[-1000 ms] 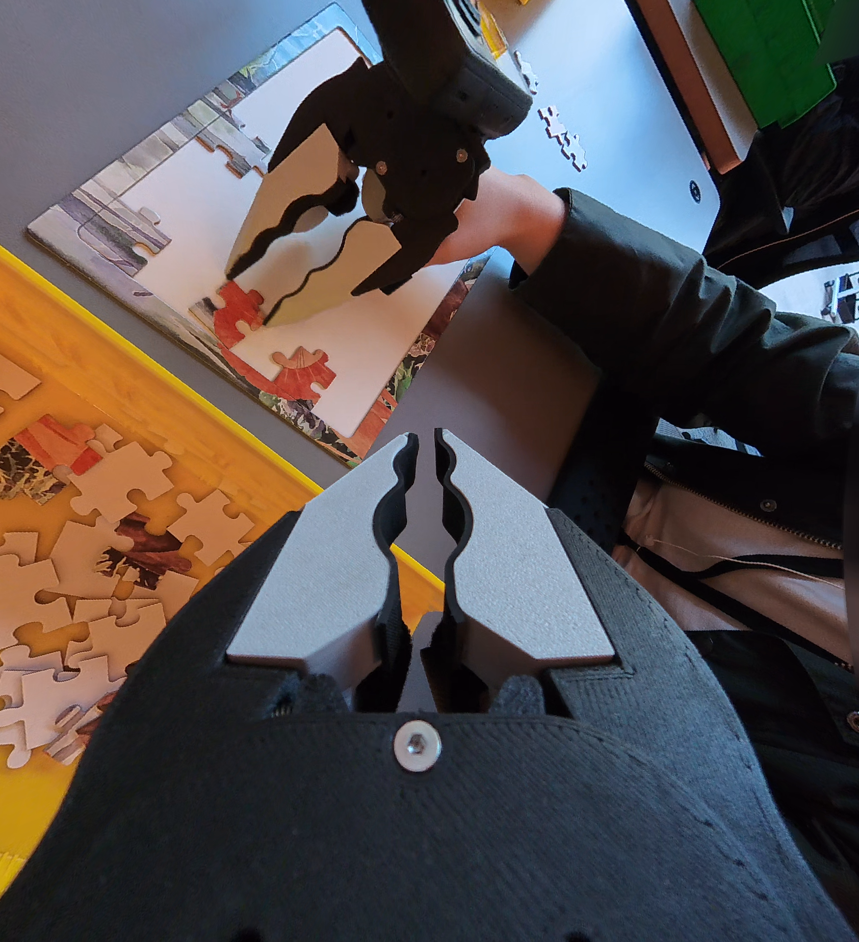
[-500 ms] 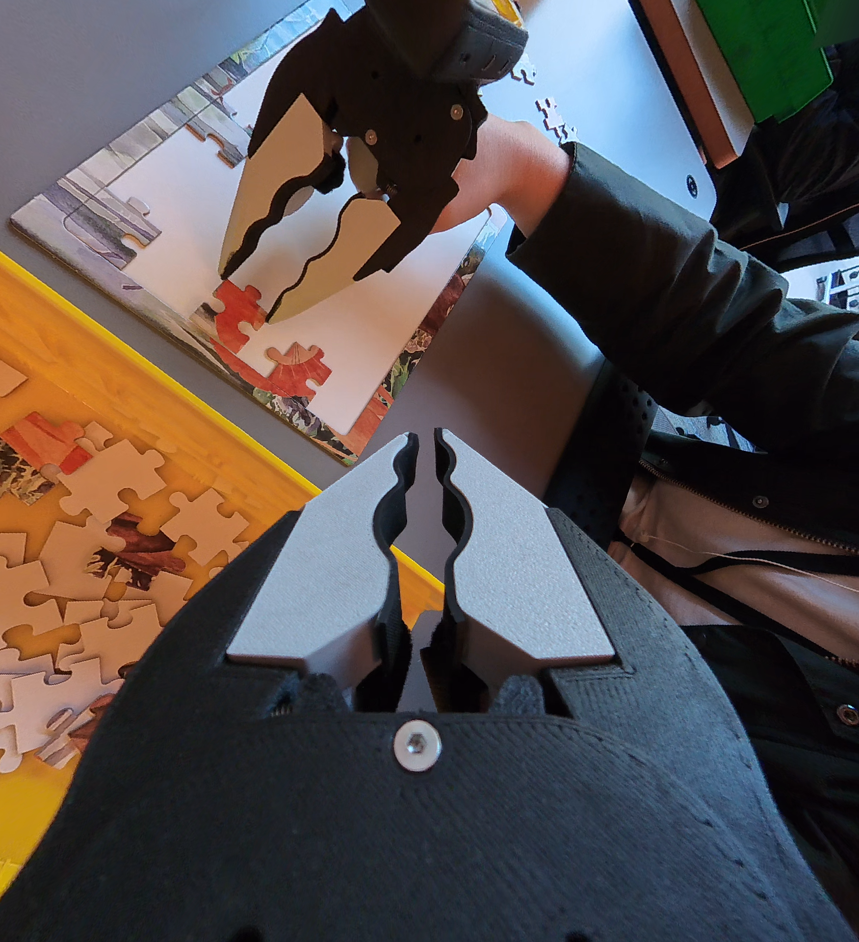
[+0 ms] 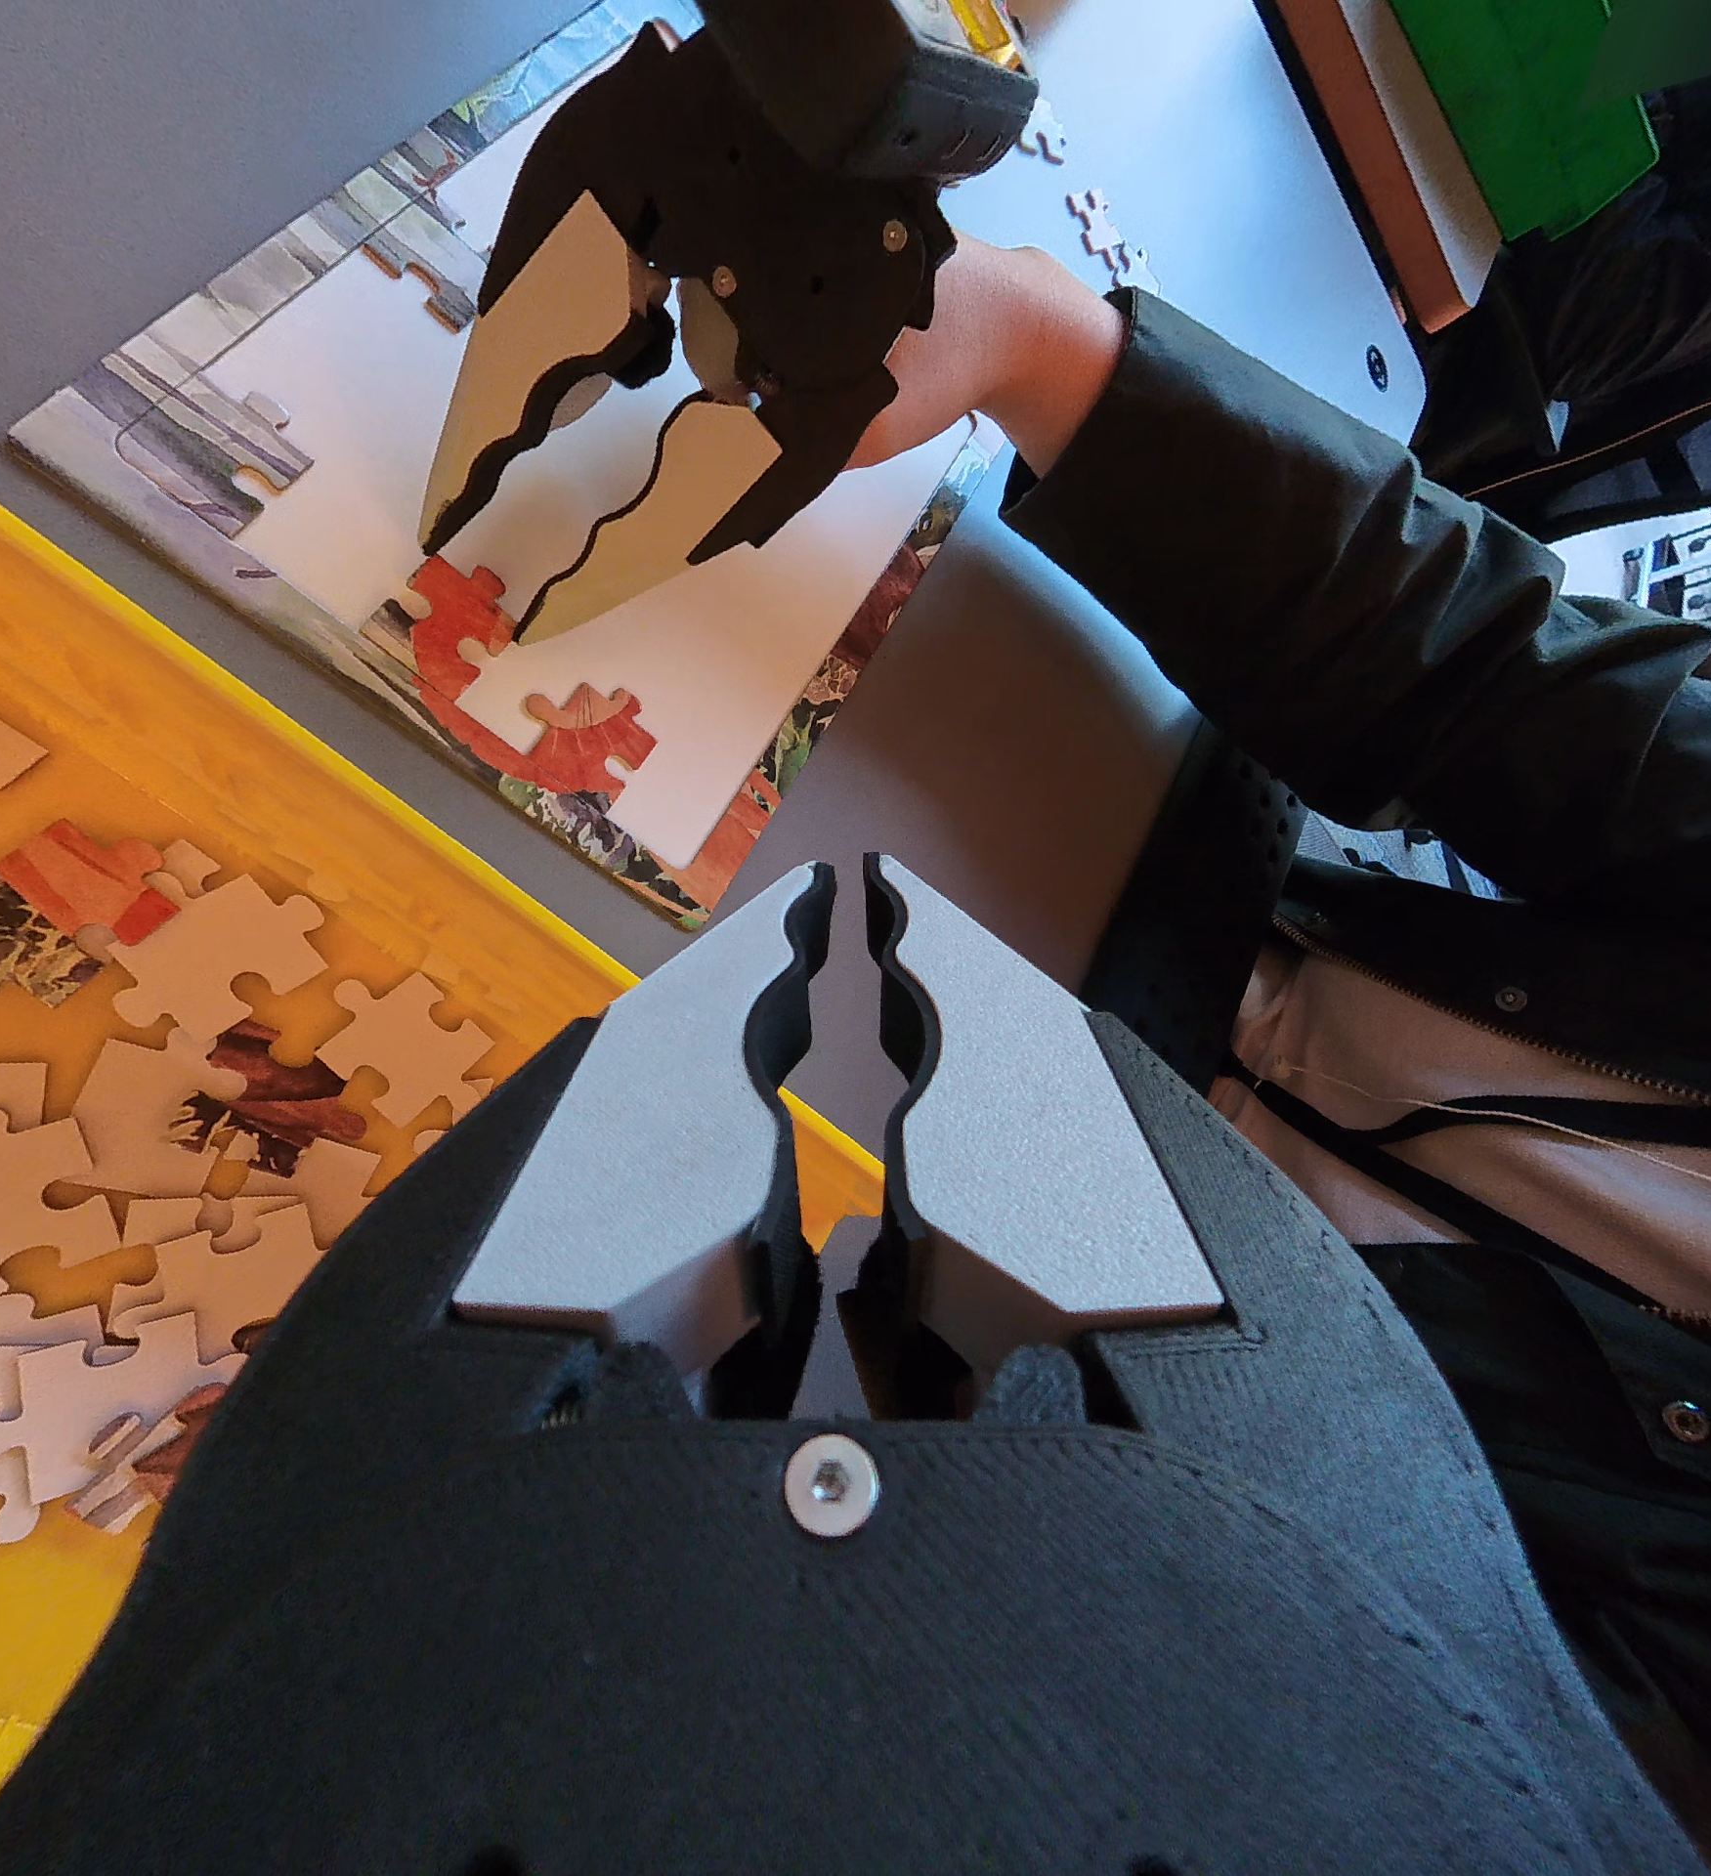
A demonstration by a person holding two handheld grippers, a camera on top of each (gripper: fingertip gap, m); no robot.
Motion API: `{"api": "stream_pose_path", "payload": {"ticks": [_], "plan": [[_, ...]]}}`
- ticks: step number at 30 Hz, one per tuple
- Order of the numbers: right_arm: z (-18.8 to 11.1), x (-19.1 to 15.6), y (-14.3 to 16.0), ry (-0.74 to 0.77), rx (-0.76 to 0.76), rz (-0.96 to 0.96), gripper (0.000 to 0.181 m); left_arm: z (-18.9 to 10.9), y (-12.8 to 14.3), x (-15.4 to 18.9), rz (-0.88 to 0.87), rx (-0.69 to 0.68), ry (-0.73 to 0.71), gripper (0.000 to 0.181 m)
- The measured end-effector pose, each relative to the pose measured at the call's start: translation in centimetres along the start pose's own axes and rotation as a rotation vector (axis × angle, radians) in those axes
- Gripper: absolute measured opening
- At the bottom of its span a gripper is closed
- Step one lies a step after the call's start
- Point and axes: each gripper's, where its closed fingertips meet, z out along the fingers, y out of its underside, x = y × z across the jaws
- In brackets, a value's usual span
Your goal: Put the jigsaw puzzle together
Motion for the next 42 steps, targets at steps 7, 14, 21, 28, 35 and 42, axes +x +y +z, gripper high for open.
{"api": "stream_pose_path", "payload": {"ticks": [7,14,21,28,35,42], "plan": [[0.2,0.0,-0.1,0.001,0.000,-0.002,0.030,0.1,0.0,0.0,-0.002,-0.004,0.000,0.004],[0.3,0.2,-0.3,0.010,0.016,0.007,0.031,0.1,0.1,0.0,-0.004,-0.007,0.002,0.004],[-3.5,0.5,-1.9,0.043,0.136,0.041,0.035,-0.1,0.1,-0.1,-0.007,0.000,-0.001,0.004],[-10.4,-1.2,-0.8,0.113,0.167,0.033,0.035,-0.8,-0.4,-0.8,-0.028,0.040,-0.028,0.004],[-9.7,-9.3,2.8,0.020,0.107,-0.095,0.042,-1.3,-0.9,-0.5,-0.012,0.072,-0.035,0.004],[-8.4,-9.5,5.0,-0.001,0.106,-0.059,0.038,-0.8,-0.8,-0.6,-0.016,0.052,-0.041,0.004]]}}
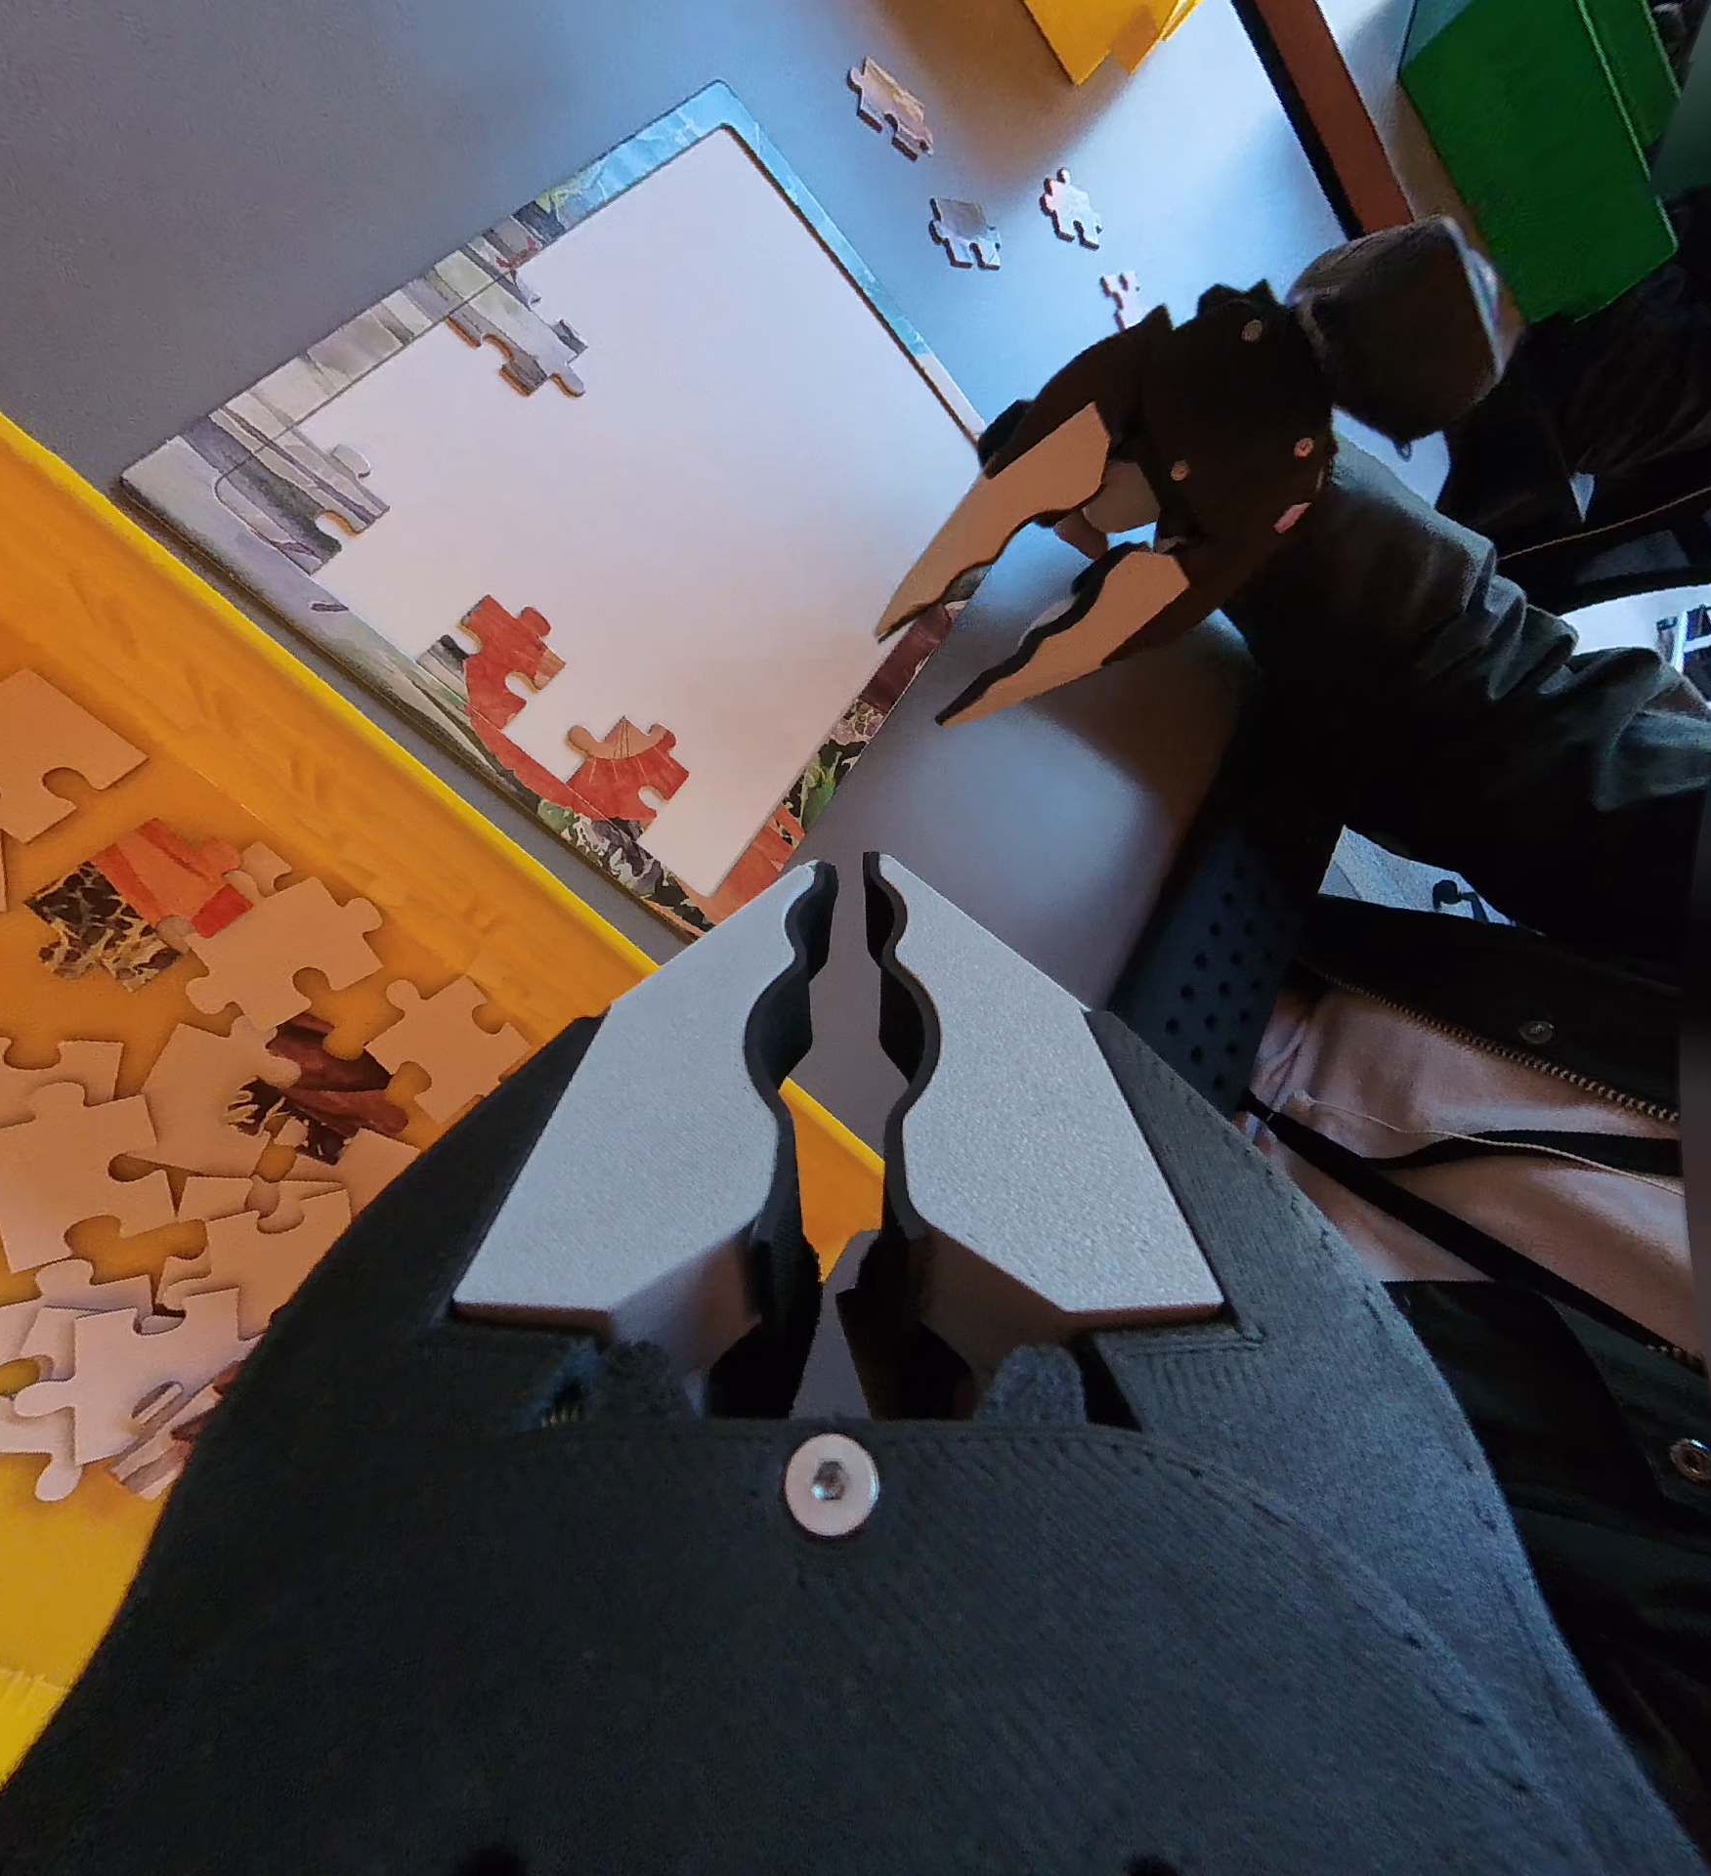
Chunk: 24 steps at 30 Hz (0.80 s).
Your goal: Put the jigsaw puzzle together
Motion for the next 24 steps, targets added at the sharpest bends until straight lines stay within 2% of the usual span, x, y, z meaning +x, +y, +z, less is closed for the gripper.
{"api": "stream_pose_path", "payload": {"ticks": [5,7,12,24], "plan": [[1.6,-0.5,2.1,-0.003,-0.096,-0.055,0.037,-0.2,-0.2,0.5,0.018,0.010,0.003,0.004],[1.9,-0.1,2.1,0.019,-0.088,-0.027,0.030,-0.3,-0.1,0.5,0.016,0.011,0.007,0.004],[2.0,0.2,2.1,0.008,-0.057,0.031,0.025,-0.3,-0.1,0.6,0.008,0.009,0.019,0.004],[2.2,0.6,2.0,0.033,-0.046,0.039,0.024,-0.2,-0.2,1.0,0.020,0.008,0.021,0.004]]}}
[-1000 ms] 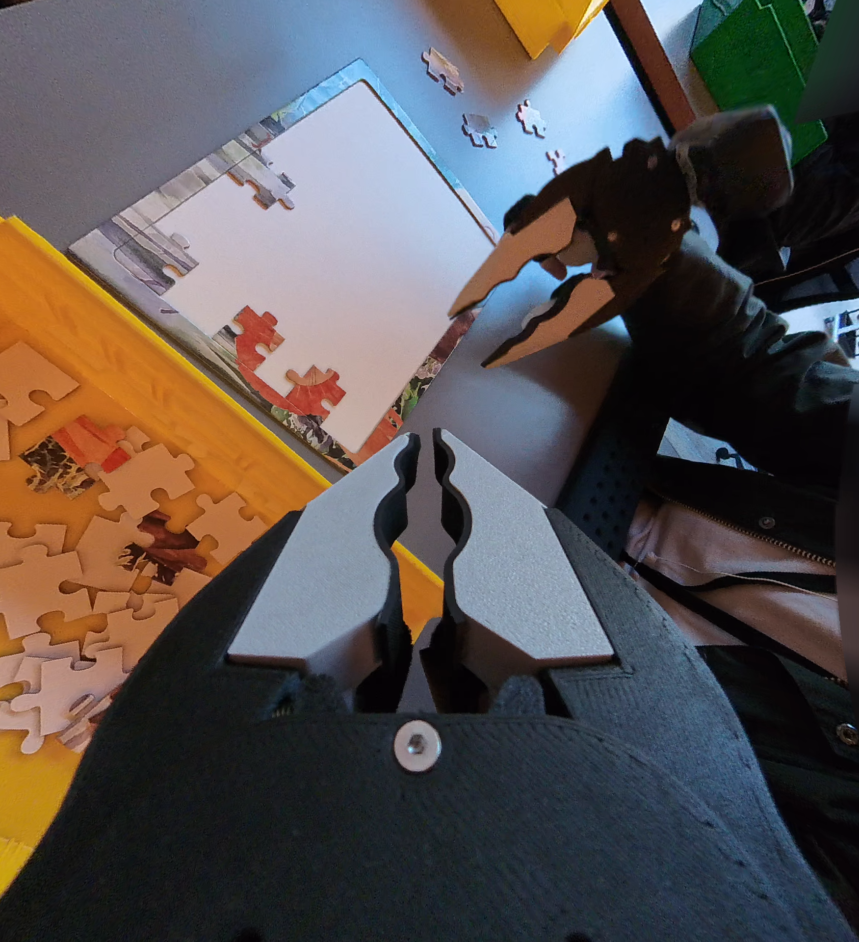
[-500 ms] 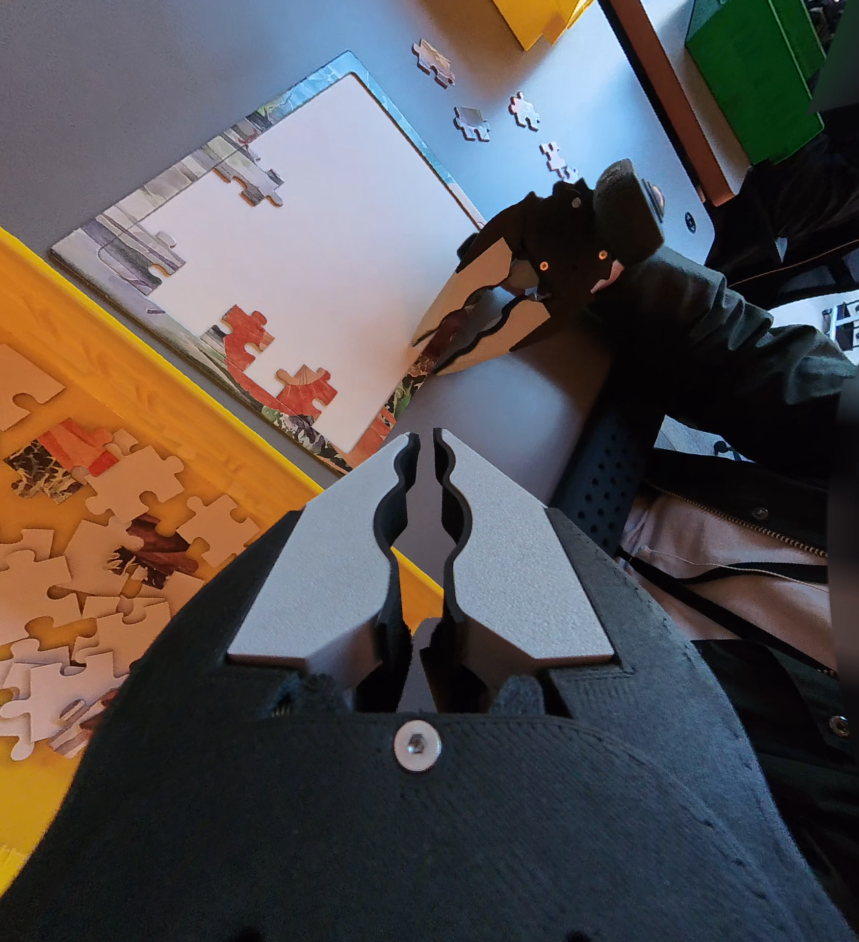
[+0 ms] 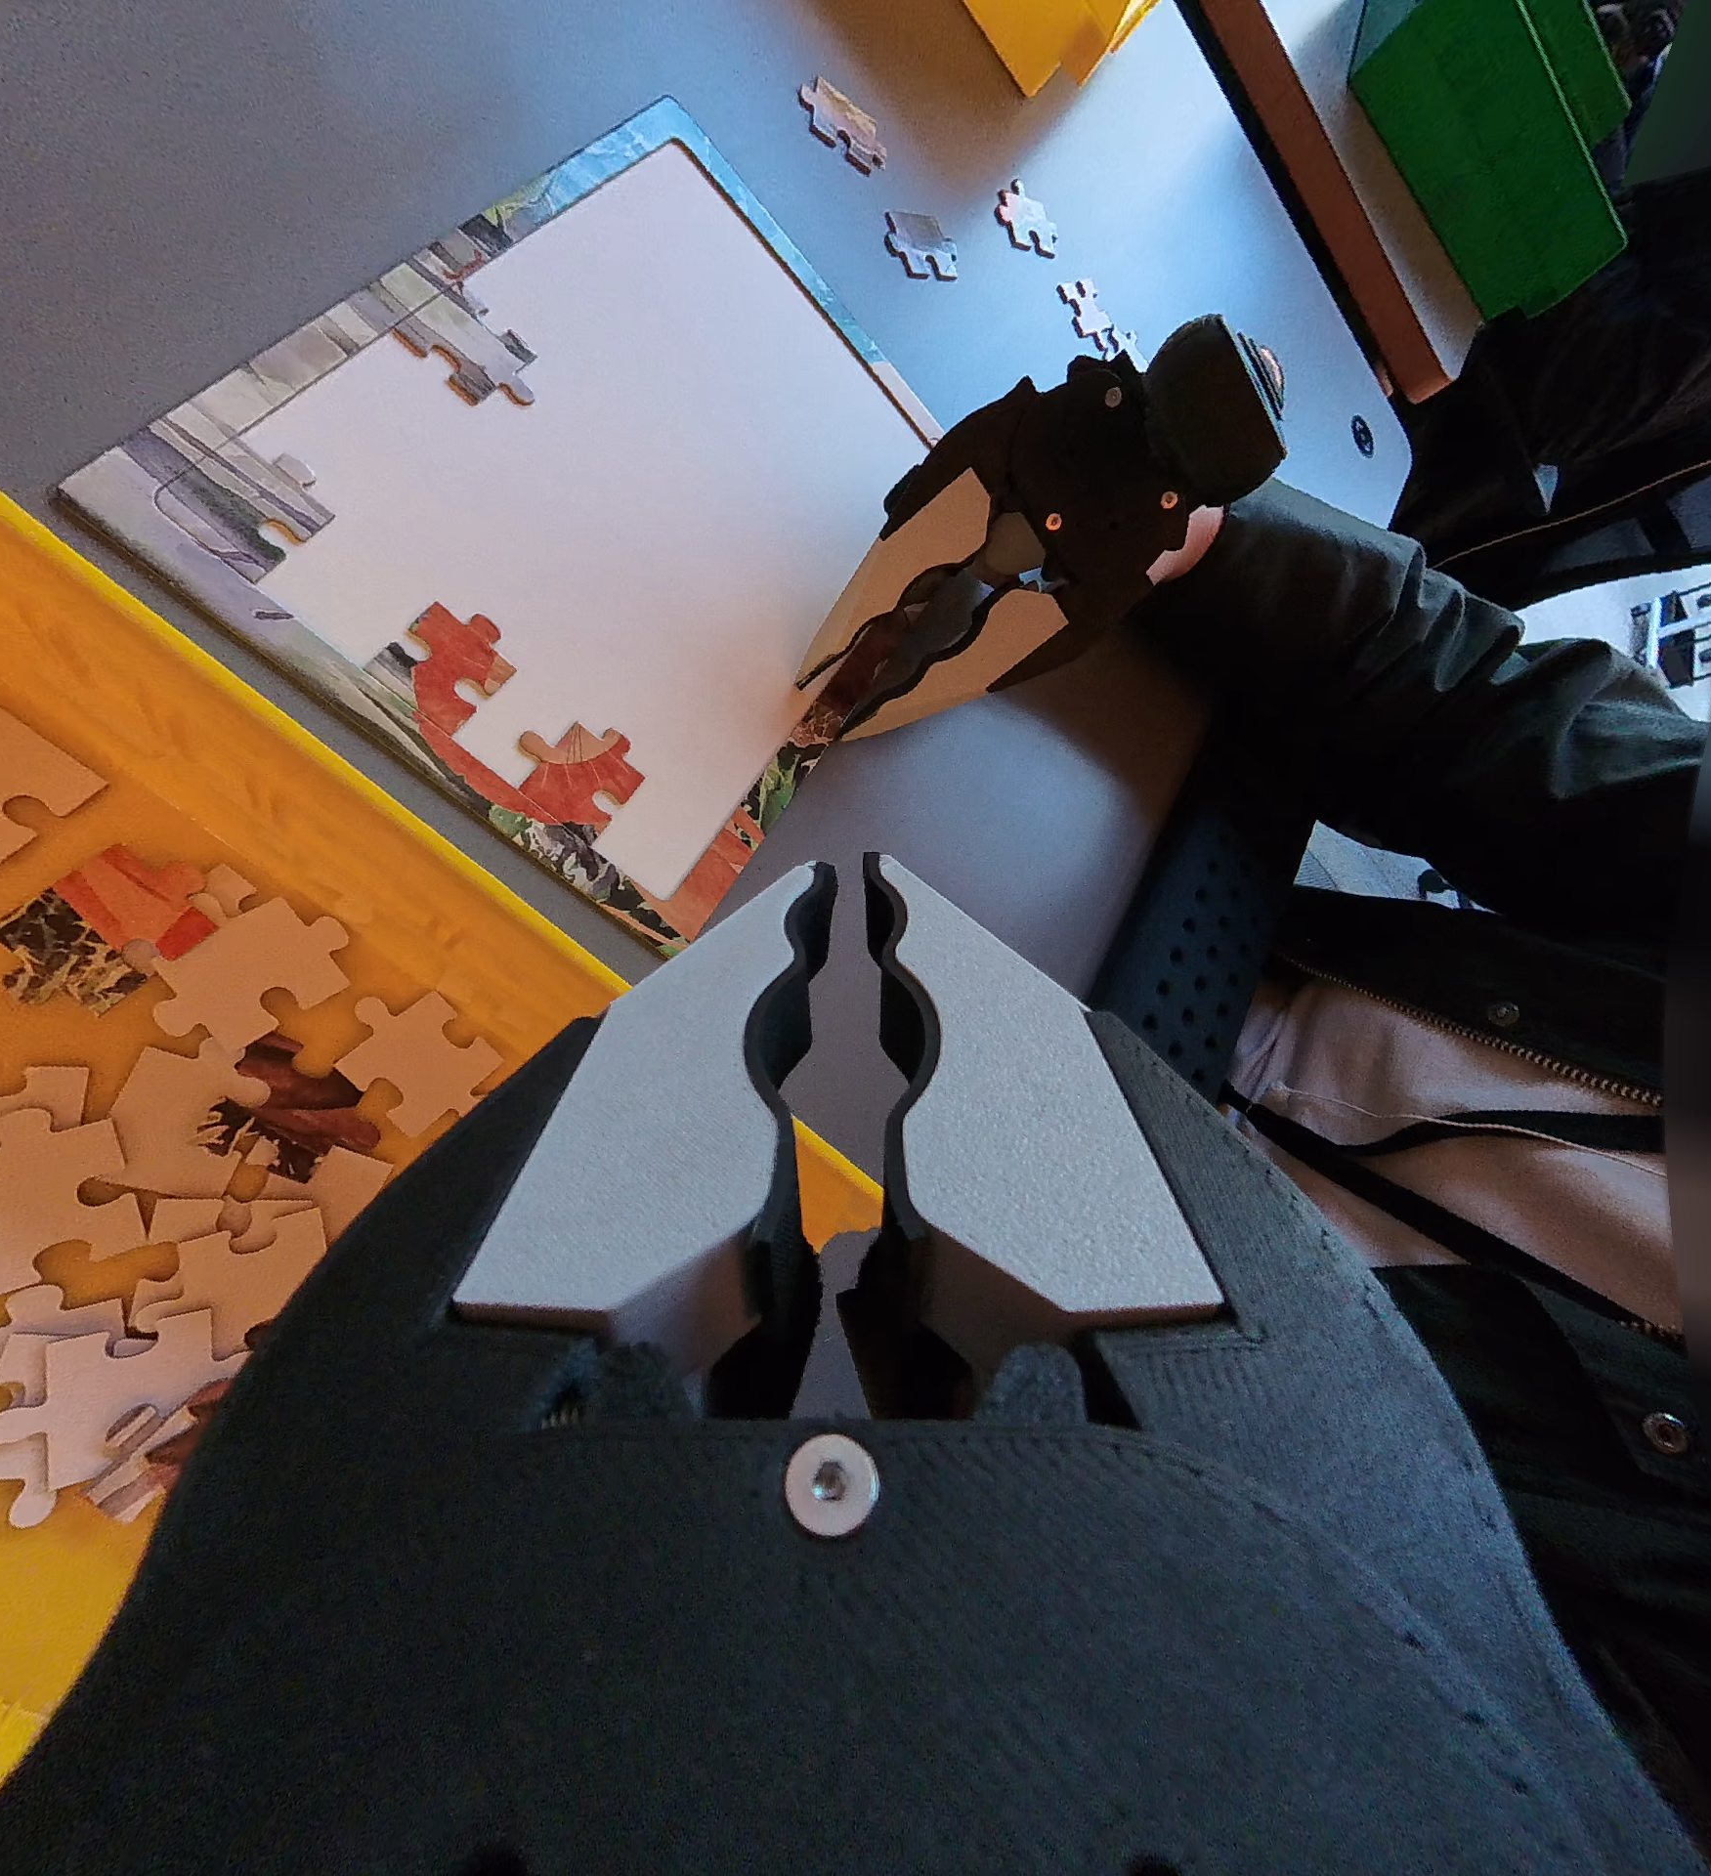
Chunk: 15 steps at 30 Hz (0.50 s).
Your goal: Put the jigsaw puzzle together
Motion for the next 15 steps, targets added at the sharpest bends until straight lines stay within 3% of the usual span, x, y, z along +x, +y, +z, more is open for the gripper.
{"api": "stream_pose_path", "payload": {"ticks": [15], "plan": [[0.01,-0.03,0.02,-0.002,0.007,0.005,0.024,-1.01,-0.42,0.66,0.025,0.038,-0.023,0.004]]}}
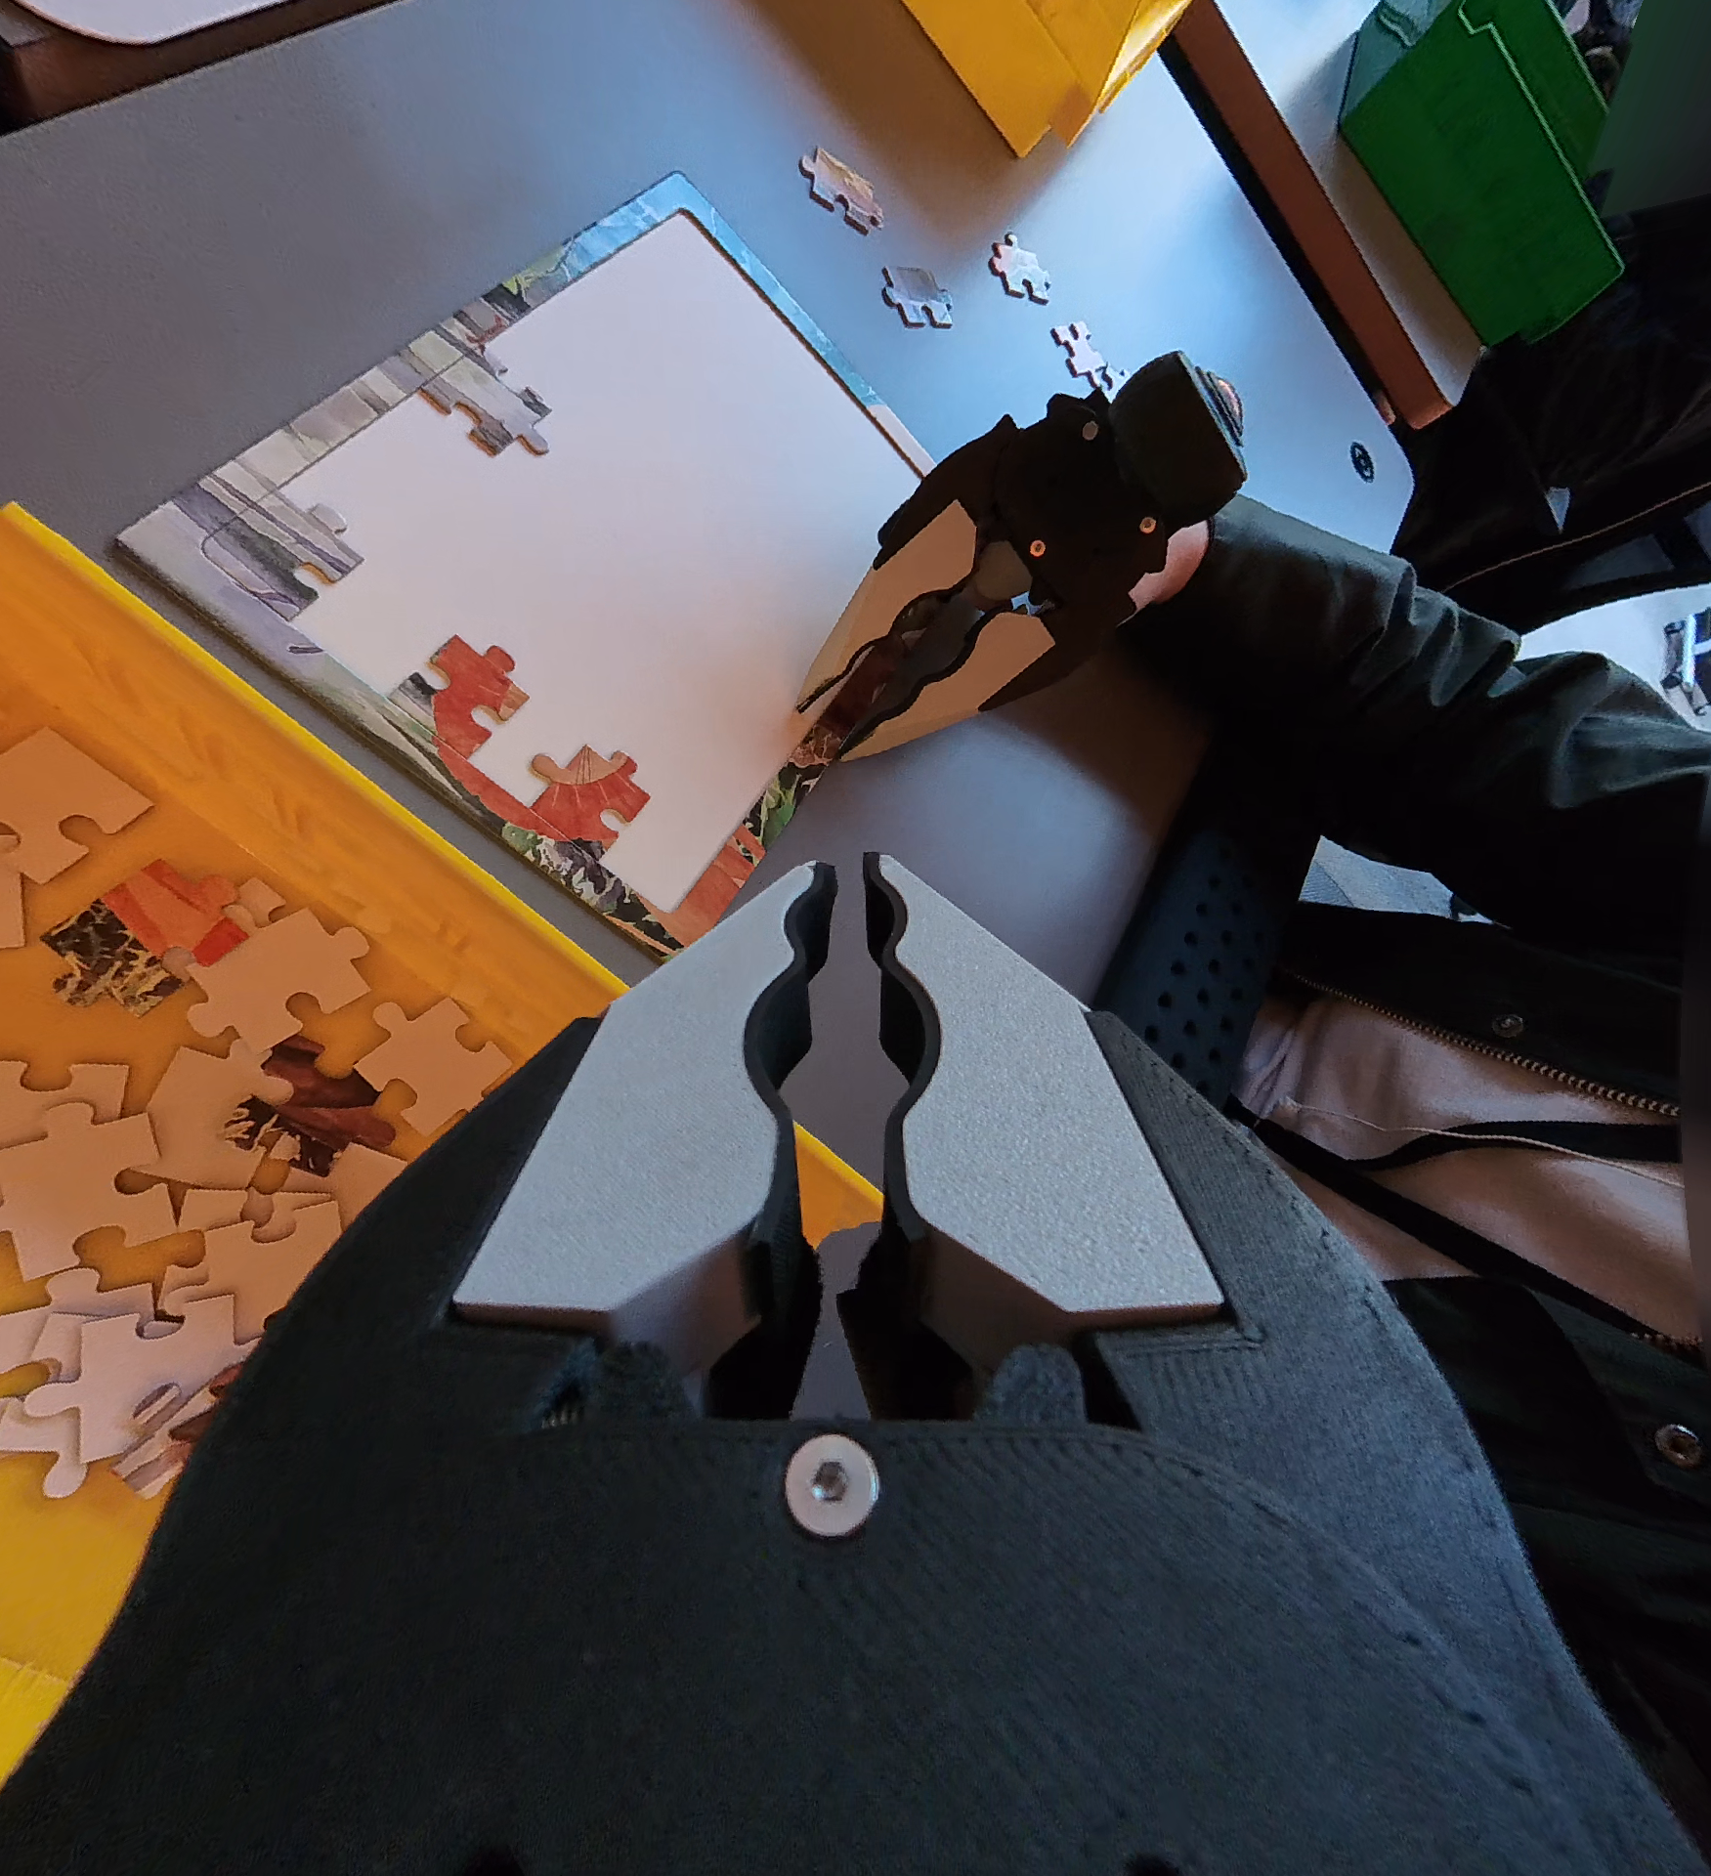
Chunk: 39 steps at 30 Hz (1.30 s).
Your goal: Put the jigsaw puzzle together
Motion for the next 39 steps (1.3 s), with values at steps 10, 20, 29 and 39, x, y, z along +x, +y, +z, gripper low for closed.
{"api": "stream_pose_path", "payload": {"ticks": [10,20,29,39], "plan": [[-0.3,0.7,-2.0,0.023,0.045,-0.033,0.029,-0.5,-0.1,0.0,0.000,0.013,-0.006,0.004],[4.9,8.4,-7.6,0.064,0.027,-0.061,0.034,-0.8,0.0,-0.1,-0.003,0.023,-0.007,0.004],[6.7,9.3,-7.1,-0.040,-0.023,-0.023,0.040,-0.8,-0.1,0.3,0.010,0.022,0.000,0.005],[7.3,9.5,-6.6,-0.047,-0.057,-0.017,0.037,-0.6,0.0,0.4,0.011,0.010,-0.005,0.005]]}}
